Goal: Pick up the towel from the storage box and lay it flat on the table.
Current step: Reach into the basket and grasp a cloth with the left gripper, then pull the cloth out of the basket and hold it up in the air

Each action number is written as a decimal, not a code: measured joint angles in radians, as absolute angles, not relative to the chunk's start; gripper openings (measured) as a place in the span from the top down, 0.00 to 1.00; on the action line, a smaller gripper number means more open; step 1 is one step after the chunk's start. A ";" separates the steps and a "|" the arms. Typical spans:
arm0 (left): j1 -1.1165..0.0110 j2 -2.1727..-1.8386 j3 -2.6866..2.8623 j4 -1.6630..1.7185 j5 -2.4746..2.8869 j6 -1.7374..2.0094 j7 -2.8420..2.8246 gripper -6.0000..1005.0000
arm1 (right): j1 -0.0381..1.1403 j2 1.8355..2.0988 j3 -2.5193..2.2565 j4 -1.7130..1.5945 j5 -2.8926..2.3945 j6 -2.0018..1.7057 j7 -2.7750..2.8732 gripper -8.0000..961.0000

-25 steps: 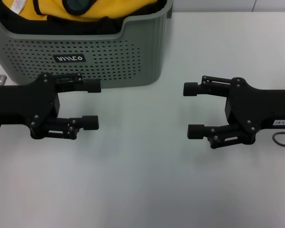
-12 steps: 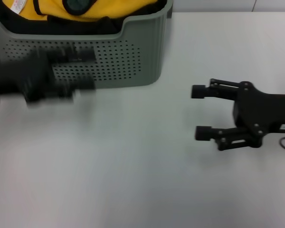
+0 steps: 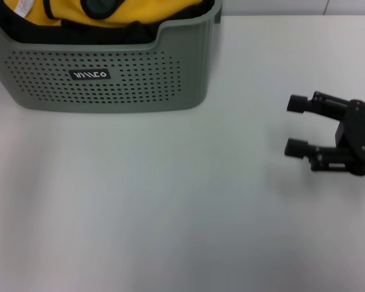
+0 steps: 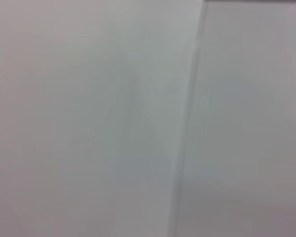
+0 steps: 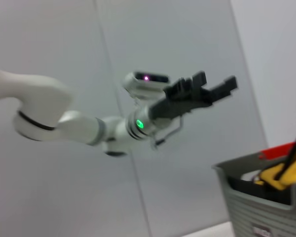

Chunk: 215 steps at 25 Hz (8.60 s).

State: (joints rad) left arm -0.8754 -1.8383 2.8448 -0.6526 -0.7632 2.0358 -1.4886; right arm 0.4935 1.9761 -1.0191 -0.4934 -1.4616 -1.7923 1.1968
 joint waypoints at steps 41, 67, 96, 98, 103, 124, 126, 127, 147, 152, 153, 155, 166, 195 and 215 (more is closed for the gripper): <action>-1.352 -2.098 2.849 -1.261 0.092 1.780 -1.687 0.38 | 0.472 1.962 -0.942 -0.426 -1.468 -1.621 1.183 0.08; -1.357 -2.091 2.849 -1.187 0.112 1.677 -1.712 0.62 | 0.456 1.962 -0.936 -0.423 -1.468 -1.620 1.170 0.08; -1.325 -2.047 2.849 -1.274 -0.222 1.957 -1.733 0.95 | 0.435 1.962 -0.867 -0.424 -1.459 -1.673 1.115 0.08; -1.316 -2.040 2.849 -1.281 -0.300 2.008 -1.749 0.95 | 0.435 1.962 -0.846 -0.425 -1.459 -1.695 1.105 0.08; -1.307 -2.025 2.849 -1.278 -0.412 2.039 -1.800 0.95 | 0.433 1.955 -0.805 -0.426 -1.459 -1.749 1.092 0.08; -1.322 -1.692 2.849 -0.578 -0.678 2.040 -1.760 0.95 | 0.541 1.877 -0.689 -0.513 -1.409 -1.983 1.134 0.08; -1.327 -1.686 2.850 -0.536 -0.620 2.042 -1.736 0.95 | 0.555 1.861 -0.689 -0.514 -1.410 -2.009 1.172 0.08; -1.329 -1.681 2.850 -0.505 -0.575 2.042 -1.713 0.95 | 0.558 1.858 -0.689 -0.514 -1.409 -2.016 1.179 0.08; -1.440 -1.646 2.846 -0.024 0.059 2.045 -1.279 0.95 | 0.558 1.802 -0.701 -0.512 -1.542 -2.109 1.307 0.08; -1.495 -1.646 2.844 0.004 0.054 2.045 -1.267 0.95 | 0.599 1.796 -0.704 -0.505 -1.657 -2.105 1.327 0.08; -1.508 -1.650 2.844 0.005 0.051 2.045 -1.265 0.95 | 0.603 1.796 -0.704 -0.504 -1.678 -2.102 1.327 0.08; -1.530 -1.655 2.844 0.005 0.044 2.045 -1.262 0.95 | 0.606 1.796 -0.706 -0.499 -1.706 -2.094 1.327 0.08; -1.619 -1.668 2.844 0.006 0.009 2.043 -1.250 0.95 | 0.616 1.762 -0.715 -0.493 -1.724 -2.104 1.330 0.08; -1.819 -1.726 2.844 0.009 0.025 2.043 -1.261 0.95 | 0.623 1.735 -0.720 -0.491 -1.757 -2.147 1.321 0.08; -1.846 -1.744 2.844 -0.002 0.124 2.041 -1.210 0.95 | 0.614 1.689 -0.800 -0.493 -1.700 -2.152 1.343 0.08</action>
State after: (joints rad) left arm -1.8459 -1.7436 2.8441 -0.0021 0.1244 2.0413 -1.2101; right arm 0.6140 1.6893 -0.7998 -0.4931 -1.7001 -2.1522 1.3428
